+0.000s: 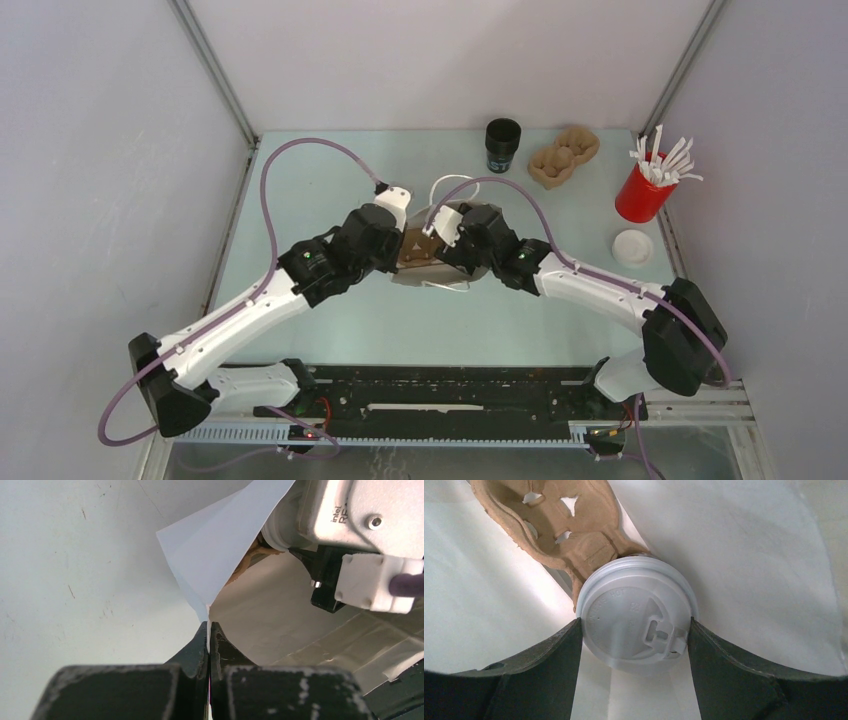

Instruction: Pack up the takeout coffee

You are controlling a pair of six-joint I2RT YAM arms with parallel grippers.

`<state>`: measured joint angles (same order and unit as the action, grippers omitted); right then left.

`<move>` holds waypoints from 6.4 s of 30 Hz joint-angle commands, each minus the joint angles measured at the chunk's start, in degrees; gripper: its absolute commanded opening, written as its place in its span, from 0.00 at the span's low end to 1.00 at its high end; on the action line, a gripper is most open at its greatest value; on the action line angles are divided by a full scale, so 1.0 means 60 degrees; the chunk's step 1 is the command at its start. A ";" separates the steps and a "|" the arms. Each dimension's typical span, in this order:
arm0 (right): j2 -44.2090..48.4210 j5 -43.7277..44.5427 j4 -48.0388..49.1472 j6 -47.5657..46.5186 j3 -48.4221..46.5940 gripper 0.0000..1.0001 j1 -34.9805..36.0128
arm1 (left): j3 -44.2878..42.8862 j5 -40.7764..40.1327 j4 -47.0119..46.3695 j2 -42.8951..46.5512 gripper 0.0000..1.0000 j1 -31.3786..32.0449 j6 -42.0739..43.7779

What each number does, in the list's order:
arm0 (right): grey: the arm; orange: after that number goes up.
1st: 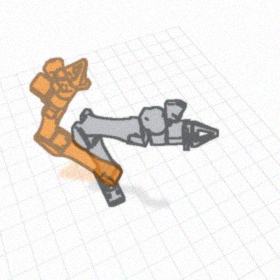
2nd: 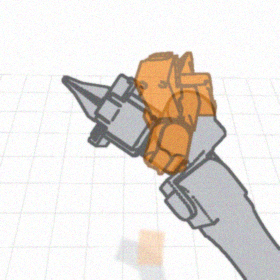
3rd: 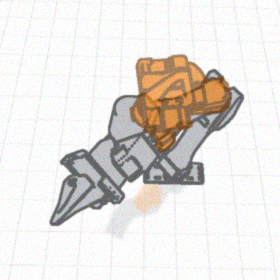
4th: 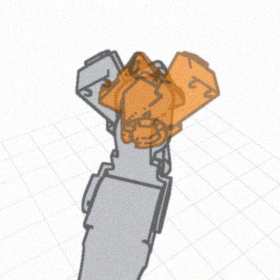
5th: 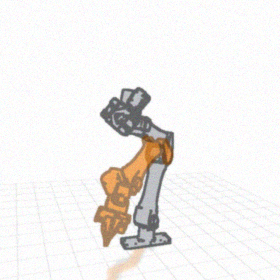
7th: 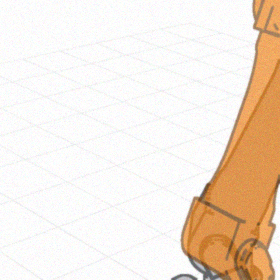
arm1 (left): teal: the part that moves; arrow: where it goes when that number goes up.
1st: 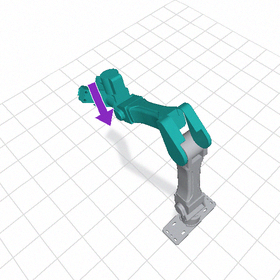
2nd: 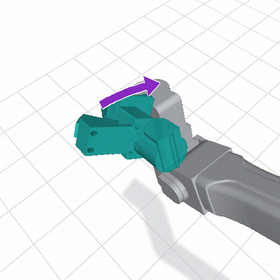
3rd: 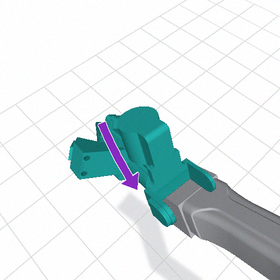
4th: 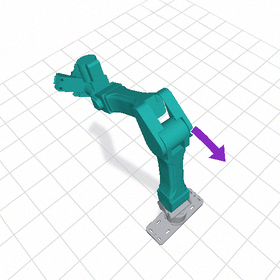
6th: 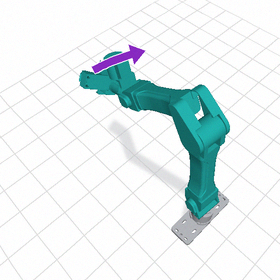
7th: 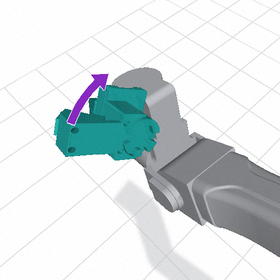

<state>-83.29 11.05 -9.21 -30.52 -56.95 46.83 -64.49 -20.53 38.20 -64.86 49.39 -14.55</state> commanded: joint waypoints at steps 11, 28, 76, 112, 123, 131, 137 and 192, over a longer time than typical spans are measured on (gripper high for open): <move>0.0280 -0.1364 -0.0806 0.0294 0.0171 0.49 -0.0570 | -0.0365 -0.0082 0.0363 -0.0338 0.00 0.0053 -0.0007; -0.0335 -0.3290 -0.2867 0.0760 -0.0872 0.46 -0.0700 | -0.0447 -0.0130 0.0431 -0.0419 0.00 0.0040 -0.0011; -0.3311 -0.4333 -0.6333 0.1141 -0.4484 0.48 -0.0420 | -0.5825 0.1258 0.5323 -0.3156 0.31 -0.2149 -0.1009; -0.4259 -0.1952 -0.7217 0.0751 -0.3695 0.48 0.0494 | -0.4128 0.1246 0.3787 -0.2262 0.00 -0.2291 -0.0540; -0.4463 -0.2135 -0.7307 0.0750 -0.3445 0.47 -0.0103 | -0.3768 0.1189 0.3605 -0.2015 0.00 -0.2284 -0.0243; -0.5159 -0.2657 -0.7077 0.0964 -0.3436 0.45 -0.0110 | -0.3742 0.1158 0.3583 -0.1993 0.00 -0.2287 -0.0112; -0.5454 -0.2744 -0.7076 0.1127 -0.3363 0.45 -0.0051 | -0.3705 0.1145 0.3570 -0.1964 0.00 -0.2285 -0.0015; -0.2534 -0.2549 -0.6936 0.2952 -0.5765 1.00 -0.0158 | -0.3845 0.1108 0.3639 -0.2341 0.00 -0.2287 -0.0731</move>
<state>-103.07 -2.22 -53.17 -17.08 -90.11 46.04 -87.33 -14.17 58.13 -79.09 35.86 -17.50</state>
